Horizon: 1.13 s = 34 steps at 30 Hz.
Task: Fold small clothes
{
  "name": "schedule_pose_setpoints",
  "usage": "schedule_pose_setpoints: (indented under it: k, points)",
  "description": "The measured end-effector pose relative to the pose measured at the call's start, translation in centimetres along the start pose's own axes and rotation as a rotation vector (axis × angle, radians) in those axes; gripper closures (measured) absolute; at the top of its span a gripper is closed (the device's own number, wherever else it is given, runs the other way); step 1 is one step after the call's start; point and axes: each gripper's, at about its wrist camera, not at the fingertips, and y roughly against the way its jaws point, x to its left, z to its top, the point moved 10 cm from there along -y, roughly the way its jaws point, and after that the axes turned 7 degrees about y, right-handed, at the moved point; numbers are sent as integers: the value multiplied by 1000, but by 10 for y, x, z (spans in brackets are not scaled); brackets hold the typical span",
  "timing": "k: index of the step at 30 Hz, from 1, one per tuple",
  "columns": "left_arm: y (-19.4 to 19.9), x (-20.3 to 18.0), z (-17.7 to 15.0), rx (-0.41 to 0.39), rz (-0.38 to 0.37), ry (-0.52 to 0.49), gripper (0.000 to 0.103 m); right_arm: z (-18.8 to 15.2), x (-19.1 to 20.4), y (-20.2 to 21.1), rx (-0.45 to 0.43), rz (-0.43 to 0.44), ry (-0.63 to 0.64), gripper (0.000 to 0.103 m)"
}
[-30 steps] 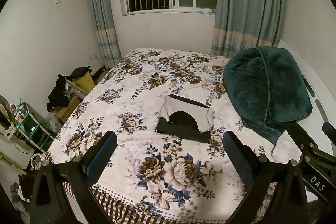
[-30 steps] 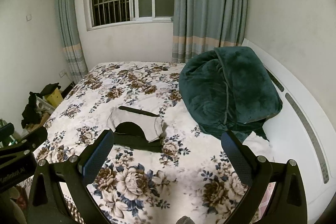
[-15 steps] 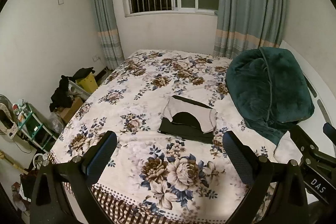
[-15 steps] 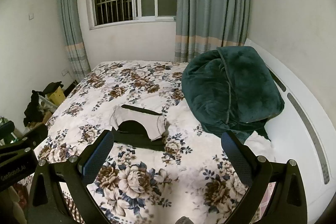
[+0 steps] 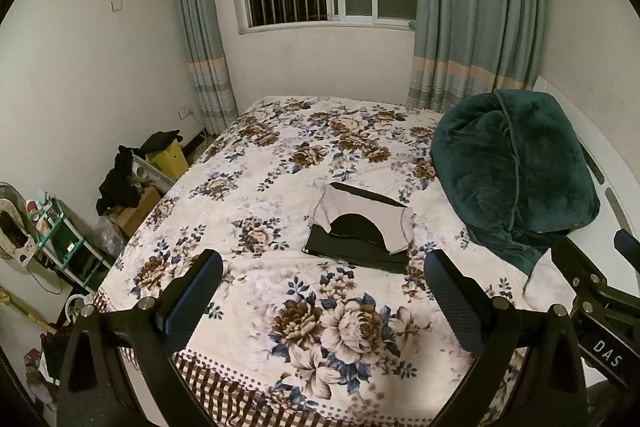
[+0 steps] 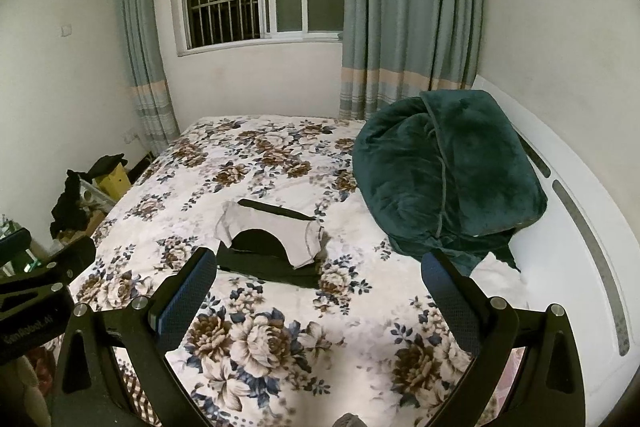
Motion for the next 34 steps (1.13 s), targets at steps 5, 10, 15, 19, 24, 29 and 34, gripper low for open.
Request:
schedule_pose_setpoints:
  k: [5, 10, 15, 19, 24, 29, 34]
  points:
    - [0, -2, -1, 1, 0, 3, 0, 2, 1, -2, 0, 9, 1, 0]
    - [0, -1, -1, 0, -1, 3, 0, 3, -2, -2, 1, 8, -1, 0]
    - [-1, 0, 0, -1, 0, 1, 0, 3, -2, -2, 1, 5, 1, 0]
    - [-1, 4, 2, -2, 1, 1, 0, 3, -3, -1, 1, 5, -1, 0]
    - [-2, 5, 3, -3, 1, 0, 0, 3, -3, -1, 1, 5, -2, 0]
    - [-2, 2, 1, 0, -3, -1, 0, 3, -3, -1, 2, 5, -2, 0]
    - [-3, 10, 8, -2, -2, 1, 0, 3, -3, -1, 2, 4, -3, 0]
